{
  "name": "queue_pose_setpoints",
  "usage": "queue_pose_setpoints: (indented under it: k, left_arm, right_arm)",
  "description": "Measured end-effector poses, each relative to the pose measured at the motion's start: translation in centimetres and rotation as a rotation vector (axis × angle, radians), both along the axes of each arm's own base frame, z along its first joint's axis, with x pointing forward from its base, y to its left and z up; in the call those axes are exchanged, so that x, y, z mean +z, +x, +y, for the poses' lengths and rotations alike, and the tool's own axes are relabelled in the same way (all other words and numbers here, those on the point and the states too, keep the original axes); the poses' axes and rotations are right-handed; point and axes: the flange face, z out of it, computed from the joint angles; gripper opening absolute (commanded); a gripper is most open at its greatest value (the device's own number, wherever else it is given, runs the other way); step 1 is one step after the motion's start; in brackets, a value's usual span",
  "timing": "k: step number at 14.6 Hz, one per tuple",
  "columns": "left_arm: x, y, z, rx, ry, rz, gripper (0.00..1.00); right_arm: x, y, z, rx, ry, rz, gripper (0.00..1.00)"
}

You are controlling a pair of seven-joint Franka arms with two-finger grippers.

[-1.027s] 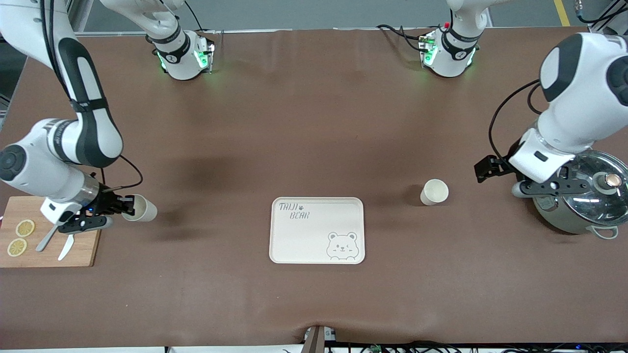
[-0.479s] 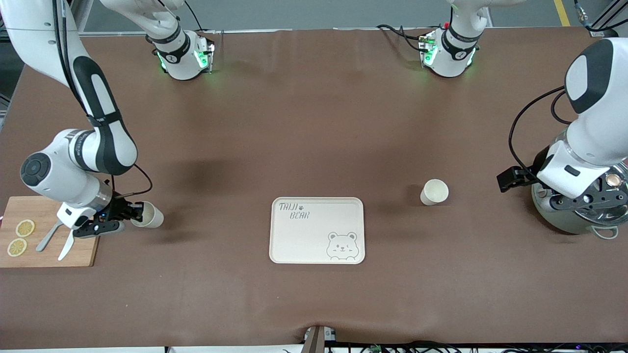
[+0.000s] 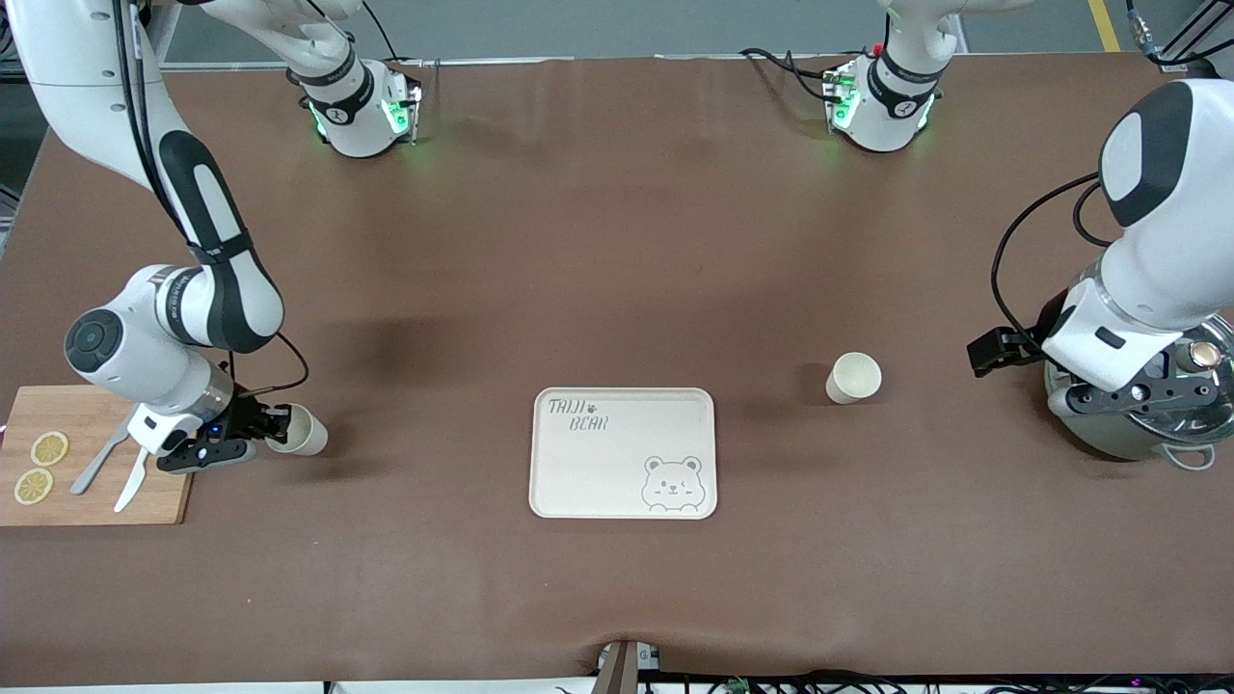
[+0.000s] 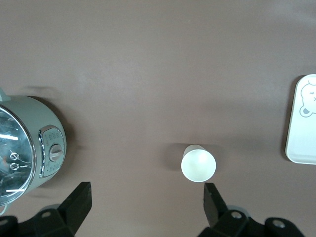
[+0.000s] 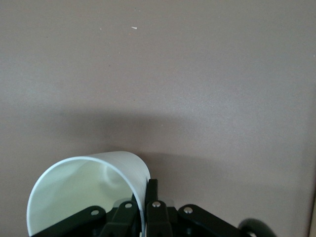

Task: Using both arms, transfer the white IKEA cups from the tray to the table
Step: 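Lower the cup beside the cutting board and open the right gripper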

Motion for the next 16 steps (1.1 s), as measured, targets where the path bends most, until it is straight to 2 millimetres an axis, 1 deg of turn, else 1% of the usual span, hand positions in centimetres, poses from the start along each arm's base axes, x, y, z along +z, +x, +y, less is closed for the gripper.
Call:
queue_pose_setpoints:
  k: [3, 6, 7, 8, 9, 10, 11, 14, 16]
  left_arm:
    - [-0.09, 0.05, 0.09, 0.001, 0.000, 0.001, 1.00]
    - [0.03, 0.07, 0.03, 0.000, -0.001, -0.001, 1.00]
    - [0.05, 0.07, 0.00, -0.001, -0.001, -0.002, 1.00]
    - [0.06, 0.07, -0.01, -0.004, -0.001, -0.002, 1.00]
    - [0.07, 0.07, -0.02, -0.013, -0.001, -0.001, 1.00]
    - [0.07, 0.08, -0.02, -0.021, -0.001, -0.001, 1.00]
    - [0.06, 0.08, -0.02, -0.024, -0.001, 0.000, 1.00]
    - [0.05, 0.08, -0.03, -0.025, -0.001, 0.000, 1.00]
    - [0.05, 0.08, 0.00, -0.024, -0.001, 0.000, 1.00]
  right_arm:
    - [-0.96, -0.05, 0.38, 0.004, 0.000, -0.001, 0.00]
    - [-1.02, -0.03, 0.41, 0.005, -0.001, -0.006, 0.00]
    - [-1.00, -0.01, 0.40, 0.004, -0.001, -0.008, 0.05]
    - [-0.99, 0.00, 0.40, 0.004, -0.001, -0.009, 0.16]
    - [-0.98, 0.01, 0.40, 0.004, -0.001, -0.010, 0.22]
    - [-0.97, 0.02, 0.39, 0.004, -0.001, -0.011, 0.25]
    - [-0.96, 0.03, 0.39, 0.004, -0.002, -0.012, 0.32]
    - [-0.95, 0.04, 0.39, 0.004, -0.002, -0.013, 0.42]
    - [-0.94, 0.04, 0.39, 0.004, -0.002, -0.014, 0.53]
